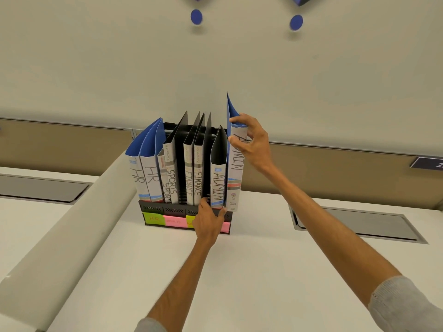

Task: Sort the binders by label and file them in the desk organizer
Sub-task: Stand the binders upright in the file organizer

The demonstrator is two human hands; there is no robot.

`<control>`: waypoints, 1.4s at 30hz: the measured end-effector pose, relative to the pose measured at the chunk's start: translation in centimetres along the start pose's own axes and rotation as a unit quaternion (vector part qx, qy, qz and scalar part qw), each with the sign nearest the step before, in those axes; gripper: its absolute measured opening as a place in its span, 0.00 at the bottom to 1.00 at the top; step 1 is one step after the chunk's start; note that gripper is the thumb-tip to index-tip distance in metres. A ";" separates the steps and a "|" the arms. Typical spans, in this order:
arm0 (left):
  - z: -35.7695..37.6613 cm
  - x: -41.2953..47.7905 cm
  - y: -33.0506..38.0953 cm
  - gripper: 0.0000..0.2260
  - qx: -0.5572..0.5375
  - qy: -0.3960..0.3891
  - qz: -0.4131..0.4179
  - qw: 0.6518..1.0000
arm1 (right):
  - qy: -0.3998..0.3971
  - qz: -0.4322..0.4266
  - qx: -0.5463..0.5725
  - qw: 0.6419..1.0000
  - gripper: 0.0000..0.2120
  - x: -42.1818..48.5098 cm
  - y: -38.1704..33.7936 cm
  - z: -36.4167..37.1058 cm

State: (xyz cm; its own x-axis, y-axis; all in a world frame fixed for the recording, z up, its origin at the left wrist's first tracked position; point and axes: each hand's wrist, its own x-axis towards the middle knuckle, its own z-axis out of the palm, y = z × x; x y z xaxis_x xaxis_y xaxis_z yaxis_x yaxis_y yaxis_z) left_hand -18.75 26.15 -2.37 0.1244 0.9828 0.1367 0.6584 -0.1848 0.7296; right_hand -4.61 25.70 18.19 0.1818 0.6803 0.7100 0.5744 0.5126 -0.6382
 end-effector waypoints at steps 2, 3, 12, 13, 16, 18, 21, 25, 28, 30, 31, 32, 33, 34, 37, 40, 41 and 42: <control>0.0 0.2 -0.2 0.32 -0.006 0.008 -0.004 1.000 | 0.011 -0.006 -0.008 1.000 0.17 0.0 0.1 0.2; 0.1 0.1 -0.1 0.34 -0.010 0.001 -0.002 1.000 | 0.016 -0.008 -0.011 1.000 0.17 0.0 0.1 0.3; 1.5 -0.3 3.3 0.50 0.038 0.009 -0.084 0.996 | 0.029 -0.015 -0.012 0.999 0.17 0.0 -0.1 0.7; 1.4 -0.1 3.4 0.46 0.031 0.019 -0.081 0.996 | 0.029 -0.012 -0.009 0.999 0.17 -0.1 0.0 0.5; 1.3 0.1 3.3 0.40 0.037 0.024 -0.060 0.997 | 0.026 -0.007 -0.003 1.000 0.17 -0.1 0.3 0.2; 1.3 0.3 3.4 0.40 0.044 0.024 -0.065 0.997 | 0.027 -0.007 -0.005 1.000 0.17 -0.1 0.3 0.4; 1.4 0.3 3.7 0.41 0.050 0.028 -0.071 0.996 | 0.028 -0.005 -0.004 1.000 0.18 -0.2 0.2 0.5; 1.6 0.2 3.0 0.40 0.069 0.037 -0.052 0.996 | 0.033 -0.003 -0.005 0.999 0.18 -0.4 0.3 0.2; 1.4 0.2 2.6 0.41 0.107 0.035 -0.030 0.993 | 0.039 -0.006 -0.007 0.999 0.18 -0.4 0.1 0.3; 1.3 0.3 2.4 0.42 0.125 0.034 -0.016 0.991 | 0.041 -0.010 -0.008 0.999 0.18 -0.5 0.0 0.3; 1.2 0.3 2.2 0.42 0.135 0.032 -0.007 0.990 | 0.042 -0.013 -0.013 0.999 0.18 -0.5 0.0 0.2; 1.1 0.4 2.0 0.43 0.144 0.031 0.003 0.989 | 0.043 -0.016 -0.021 0.999 0.17 -0.5 -0.1 0.2; 1.0 0.4 1.7 0.44 0.151 0.033 0.012 0.988 | 0.043 -0.019 -0.029 0.998 0.17 -0.4 -0.2 0.1; 0.8 0.4 1.5 0.45 0.157 0.037 0.020 0.987 | 0.042 -0.021 -0.034 0.998 0.17 -0.4 -0.2 0.1; 0.4 0.7 1.4 0.47 0.163 0.047 0.028 0.985 | 0.047 -0.027 -0.038 0.998 0.16 -0.3 -0.3 0.0; 0.3 0.9 1.9 0.49 0.161 0.061 0.019 0.985 | 0.063 -0.041 -0.042 0.996 0.15 -0.1 -0.4 0.0; 0.3 1.0 2.0 0.50 0.160 0.059 0.018 0.985 | 0.070 -0.042 -0.040 0.996 0.14 -0.1 -0.4 0.1; 0.3 1.1 2.0 0.50 0.158 0.060 0.021 0.985 | 0.080 -0.041 -0.037 0.995 0.14 -0.2 -0.4 0.0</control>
State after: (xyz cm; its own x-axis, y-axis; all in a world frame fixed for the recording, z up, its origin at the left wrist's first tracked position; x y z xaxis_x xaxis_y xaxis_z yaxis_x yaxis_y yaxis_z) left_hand -17.09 26.83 -1.00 0.0813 0.9637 0.2545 0.8552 -0.1986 0.4788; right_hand -4.89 25.42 18.29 0.2526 0.5427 0.8010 0.6485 0.5194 -0.5564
